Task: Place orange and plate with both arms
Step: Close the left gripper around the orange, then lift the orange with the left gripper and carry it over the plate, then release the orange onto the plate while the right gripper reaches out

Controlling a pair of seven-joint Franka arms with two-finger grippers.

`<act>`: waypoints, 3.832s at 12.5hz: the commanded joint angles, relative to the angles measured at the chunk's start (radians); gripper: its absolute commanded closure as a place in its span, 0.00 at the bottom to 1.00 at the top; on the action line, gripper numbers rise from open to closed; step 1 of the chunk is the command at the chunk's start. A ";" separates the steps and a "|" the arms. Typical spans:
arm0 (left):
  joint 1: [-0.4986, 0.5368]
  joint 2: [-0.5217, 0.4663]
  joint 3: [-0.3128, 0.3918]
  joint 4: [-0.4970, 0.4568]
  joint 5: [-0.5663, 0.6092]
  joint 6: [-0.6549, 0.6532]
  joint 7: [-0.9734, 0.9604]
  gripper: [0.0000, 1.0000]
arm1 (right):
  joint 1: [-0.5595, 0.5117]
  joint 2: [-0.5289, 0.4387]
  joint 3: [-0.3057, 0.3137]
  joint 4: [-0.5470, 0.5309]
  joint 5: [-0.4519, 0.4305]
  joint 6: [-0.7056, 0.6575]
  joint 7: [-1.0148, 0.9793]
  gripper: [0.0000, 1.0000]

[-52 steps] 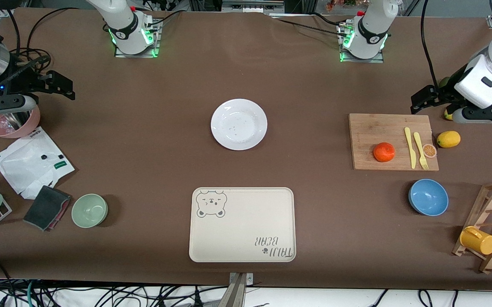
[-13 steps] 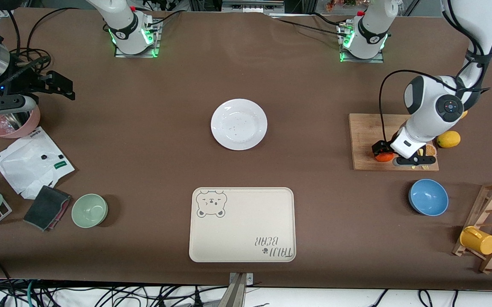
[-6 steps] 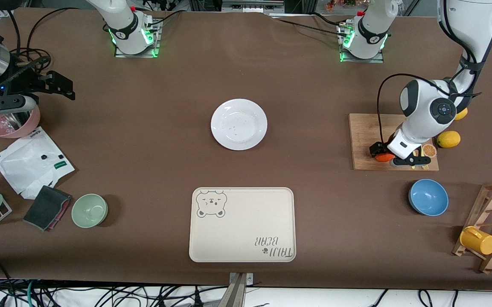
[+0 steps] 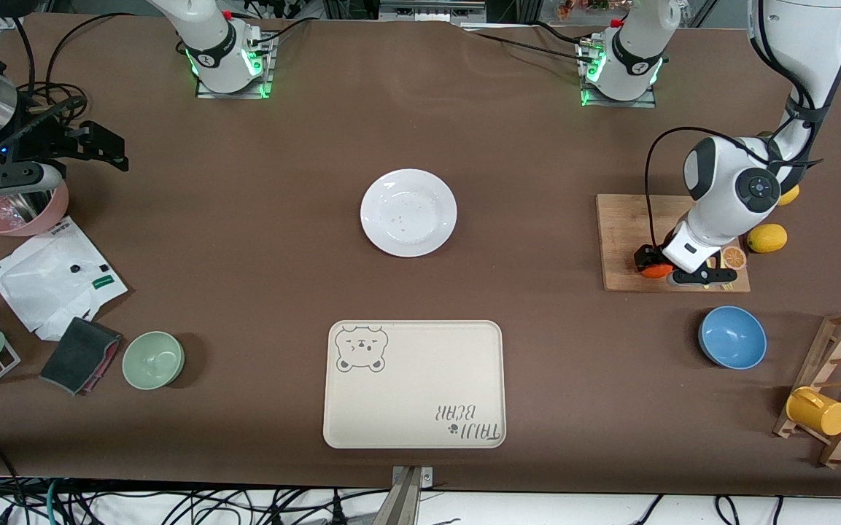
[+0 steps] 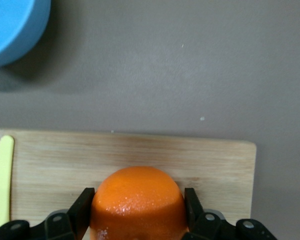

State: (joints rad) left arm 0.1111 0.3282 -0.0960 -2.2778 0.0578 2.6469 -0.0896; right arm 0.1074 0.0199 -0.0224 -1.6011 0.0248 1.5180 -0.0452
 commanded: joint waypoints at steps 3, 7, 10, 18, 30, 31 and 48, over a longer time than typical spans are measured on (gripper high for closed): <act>-0.013 -0.097 -0.074 0.150 0.025 -0.297 -0.044 0.61 | -0.003 -0.012 0.002 -0.011 0.012 -0.001 -0.010 0.00; -0.022 -0.087 -0.210 0.328 0.022 -0.537 -0.244 0.60 | -0.003 -0.012 0.002 -0.011 0.011 -0.004 -0.012 0.00; -0.103 -0.040 -0.307 0.418 0.013 -0.542 -0.514 0.57 | -0.005 -0.012 0.001 -0.011 0.007 -0.005 -0.012 0.00; -0.487 0.147 -0.306 0.527 0.020 -0.527 -1.129 0.57 | -0.003 -0.011 0.001 -0.011 0.004 -0.005 -0.012 0.00; -0.657 0.413 -0.291 0.650 0.126 -0.317 -1.339 0.15 | -0.003 0.008 0.004 -0.025 0.015 0.007 -0.010 0.00; -0.657 0.414 -0.289 0.650 0.155 -0.317 -1.340 0.00 | -0.003 0.027 0.007 -0.025 0.033 0.010 -0.010 0.00; -0.219 -0.067 -0.289 0.655 0.194 -0.973 -0.540 0.00 | 0.035 0.288 0.110 -0.261 0.700 0.381 -0.158 0.00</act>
State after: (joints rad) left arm -0.1651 0.3357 -0.3719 -1.5984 0.2467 1.7143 -0.7803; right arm 0.1472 0.3187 0.0848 -1.7955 0.6370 1.8588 -0.1093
